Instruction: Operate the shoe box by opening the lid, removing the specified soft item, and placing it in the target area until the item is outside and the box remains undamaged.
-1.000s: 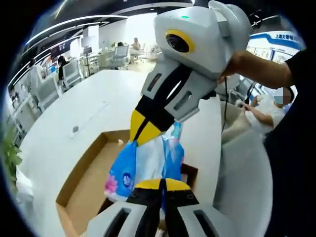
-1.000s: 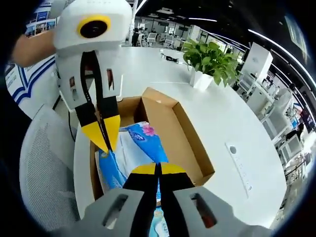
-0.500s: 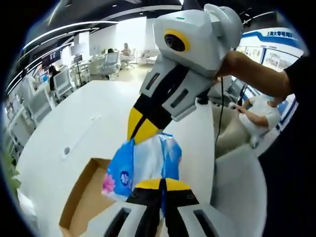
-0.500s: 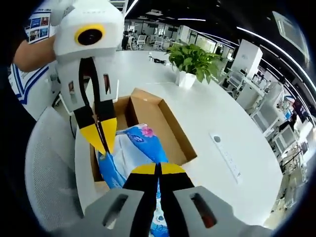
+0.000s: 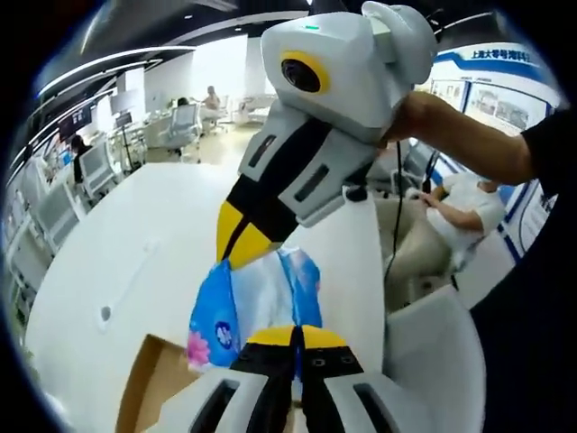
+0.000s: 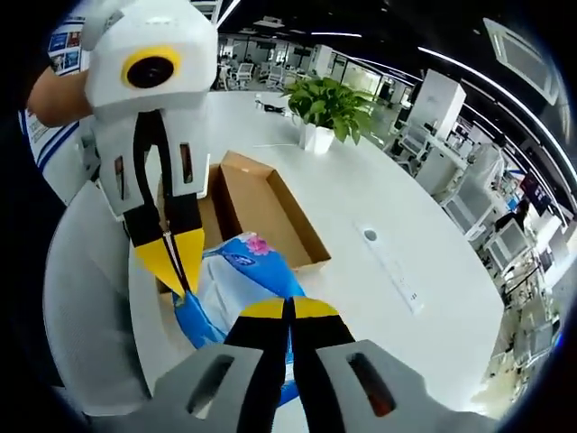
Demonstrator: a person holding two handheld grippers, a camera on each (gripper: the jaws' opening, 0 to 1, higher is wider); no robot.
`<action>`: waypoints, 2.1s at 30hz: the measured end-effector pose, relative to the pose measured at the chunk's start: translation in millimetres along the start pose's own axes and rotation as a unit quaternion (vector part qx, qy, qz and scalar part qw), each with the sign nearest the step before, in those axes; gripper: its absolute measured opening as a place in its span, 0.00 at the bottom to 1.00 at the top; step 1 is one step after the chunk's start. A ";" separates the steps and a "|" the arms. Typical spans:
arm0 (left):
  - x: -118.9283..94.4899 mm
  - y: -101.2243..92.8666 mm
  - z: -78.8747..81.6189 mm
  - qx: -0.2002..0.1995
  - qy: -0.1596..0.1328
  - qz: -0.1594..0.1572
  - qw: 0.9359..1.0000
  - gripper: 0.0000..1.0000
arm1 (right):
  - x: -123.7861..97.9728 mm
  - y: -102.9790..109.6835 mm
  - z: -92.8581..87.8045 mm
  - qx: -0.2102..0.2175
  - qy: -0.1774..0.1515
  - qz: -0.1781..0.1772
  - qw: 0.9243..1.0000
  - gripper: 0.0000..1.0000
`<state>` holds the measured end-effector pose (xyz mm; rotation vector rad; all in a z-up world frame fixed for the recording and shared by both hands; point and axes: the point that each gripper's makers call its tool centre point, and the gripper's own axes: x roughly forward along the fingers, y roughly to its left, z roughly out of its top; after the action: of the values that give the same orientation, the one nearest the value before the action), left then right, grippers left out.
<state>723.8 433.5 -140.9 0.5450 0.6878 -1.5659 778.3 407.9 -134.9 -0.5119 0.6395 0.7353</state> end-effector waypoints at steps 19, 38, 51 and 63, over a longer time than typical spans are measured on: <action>42.2 -8.1 25.9 0.010 -0.004 -0.025 1.000 0.00 | -20.8 -26.1 -52.4 0.021 0.021 0.000 1.000 0.00; 93.1 -7.5 41.0 0.014 0.007 -0.061 0.998 0.00 | -27.2 -48.8 -102.4 0.039 0.036 0.011 0.999 0.00; 135.3 -4.8 46.6 0.014 0.022 -0.094 0.995 0.00 | -29.9 -59.2 -141.1 0.053 0.050 0.018 0.997 0.00; 166.0 1.9 53.1 0.002 0.026 -0.116 0.993 0.00 | -26.9 -77.8 -171.3 0.072 0.061 0.017 0.995 0.00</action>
<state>710.1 278.5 -219.3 0.5253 0.8109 -1.7743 761.1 238.9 -220.1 -0.4155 0.8119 0.6882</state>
